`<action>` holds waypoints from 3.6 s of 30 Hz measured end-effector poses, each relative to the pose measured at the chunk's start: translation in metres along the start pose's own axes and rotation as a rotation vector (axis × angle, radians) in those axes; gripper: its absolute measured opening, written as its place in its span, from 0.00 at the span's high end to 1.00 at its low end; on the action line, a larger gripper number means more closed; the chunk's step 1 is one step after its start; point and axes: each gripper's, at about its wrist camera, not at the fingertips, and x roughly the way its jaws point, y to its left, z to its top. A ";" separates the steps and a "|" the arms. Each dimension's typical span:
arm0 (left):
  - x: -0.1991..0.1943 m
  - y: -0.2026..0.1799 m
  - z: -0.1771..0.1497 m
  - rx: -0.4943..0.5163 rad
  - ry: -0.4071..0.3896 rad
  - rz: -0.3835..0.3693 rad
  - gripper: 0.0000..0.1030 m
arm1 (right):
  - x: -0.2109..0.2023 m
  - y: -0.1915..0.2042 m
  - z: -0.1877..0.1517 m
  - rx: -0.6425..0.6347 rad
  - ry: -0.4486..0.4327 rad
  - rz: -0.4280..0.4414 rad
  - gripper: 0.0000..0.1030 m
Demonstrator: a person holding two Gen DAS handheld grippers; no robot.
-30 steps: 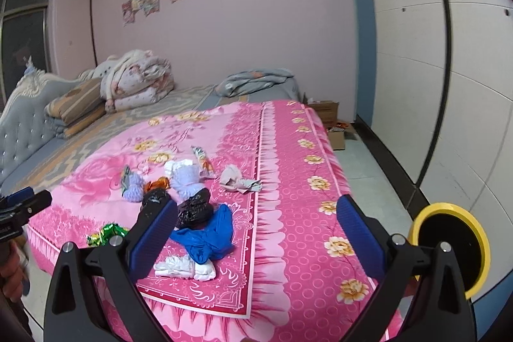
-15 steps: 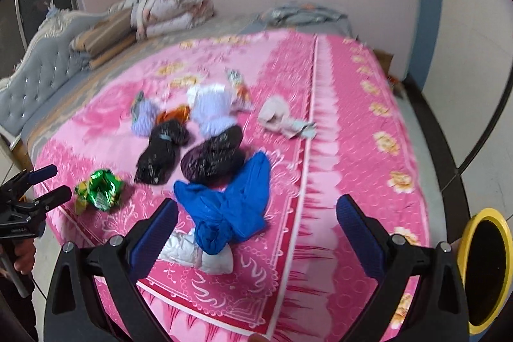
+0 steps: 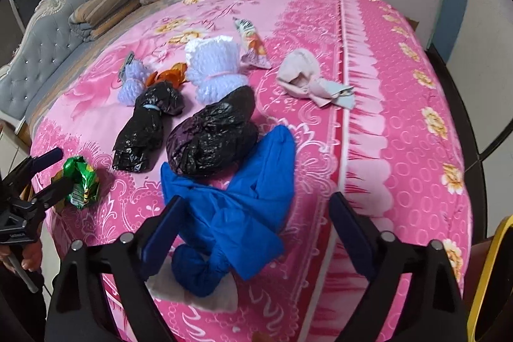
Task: Collect trash
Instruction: 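Grasp the green snack bags with the left tool while the right tool grasps the blue glove, then carry the snack bags and blue glove over the yellow-rimmed bin with both tools, then open both tools to drop the snack bags and glove into the bin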
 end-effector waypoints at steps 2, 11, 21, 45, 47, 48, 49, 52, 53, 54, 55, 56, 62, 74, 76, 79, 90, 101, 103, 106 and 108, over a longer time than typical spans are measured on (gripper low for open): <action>0.010 -0.002 -0.001 0.011 0.026 -0.005 0.22 | 0.008 0.001 0.001 -0.009 0.020 0.006 0.19; 0.031 0.001 -0.005 -0.033 0.058 -0.039 0.41 | 0.021 -0.012 0.002 0.080 0.085 0.152 0.54; 0.022 0.002 -0.001 -0.080 0.024 -0.056 0.53 | -0.004 -0.007 -0.001 0.078 0.027 0.202 0.85; -0.053 -0.091 0.059 0.041 -0.148 -0.099 0.54 | -0.164 -0.048 -0.023 0.129 -0.259 0.134 0.86; -0.055 -0.108 0.066 0.063 -0.158 -0.104 0.54 | -0.174 -0.063 -0.027 0.158 -0.274 0.116 0.86; -0.056 -0.118 0.070 0.077 -0.163 -0.114 0.54 | -0.179 -0.070 -0.029 0.172 -0.282 0.108 0.86; -0.057 -0.129 0.074 0.091 -0.167 -0.126 0.54 | -0.185 -0.079 -0.031 0.188 -0.293 0.095 0.86; -0.056 -0.159 0.086 0.129 -0.174 -0.147 0.53 | -0.203 -0.104 -0.038 0.233 -0.325 0.058 0.86; -0.056 -0.168 0.088 0.140 -0.176 -0.155 0.53 | -0.208 -0.110 -0.041 0.242 -0.335 0.047 0.86; -0.054 -0.180 0.092 0.153 -0.177 -0.165 0.53 | -0.215 -0.120 -0.044 0.256 -0.351 0.028 0.86; -0.053 -0.191 0.095 0.162 -0.177 -0.174 0.53 | -0.220 -0.125 -0.046 0.266 -0.362 0.015 0.86; -0.051 -0.201 0.099 0.169 -0.175 -0.185 0.53 | -0.226 -0.134 -0.049 0.282 -0.376 -0.005 0.86; -0.044 -0.267 0.120 0.232 -0.177 -0.263 0.53 | -0.256 -0.180 -0.066 0.371 -0.434 -0.108 0.86; 0.002 -0.407 0.141 0.358 -0.120 -0.380 0.53 | -0.287 -0.277 -0.108 0.600 -0.469 -0.293 0.86; 0.015 -0.428 0.140 0.372 -0.098 -0.398 0.53 | -0.287 -0.291 -0.116 0.631 -0.466 -0.318 0.86; 0.032 -0.456 0.135 0.395 -0.069 -0.425 0.53 | -0.284 -0.310 -0.129 0.670 -0.460 -0.356 0.86; 0.101 -0.546 0.095 0.471 0.070 -0.486 0.53 | -0.255 -0.371 -0.164 0.811 -0.406 -0.446 0.86; 0.138 -0.586 0.061 0.492 0.174 -0.526 0.48 | -0.233 -0.402 -0.185 0.898 -0.371 -0.438 0.84; 0.138 -0.587 0.058 0.493 0.177 -0.532 0.44 | -0.235 -0.402 -0.188 0.901 -0.372 -0.443 0.81; 0.141 -0.588 0.057 0.499 0.174 -0.534 0.41 | -0.236 -0.401 -0.188 0.898 -0.377 -0.459 0.77; 0.140 -0.586 0.058 0.498 0.172 -0.535 0.37 | -0.238 -0.401 -0.190 0.904 -0.378 -0.453 0.74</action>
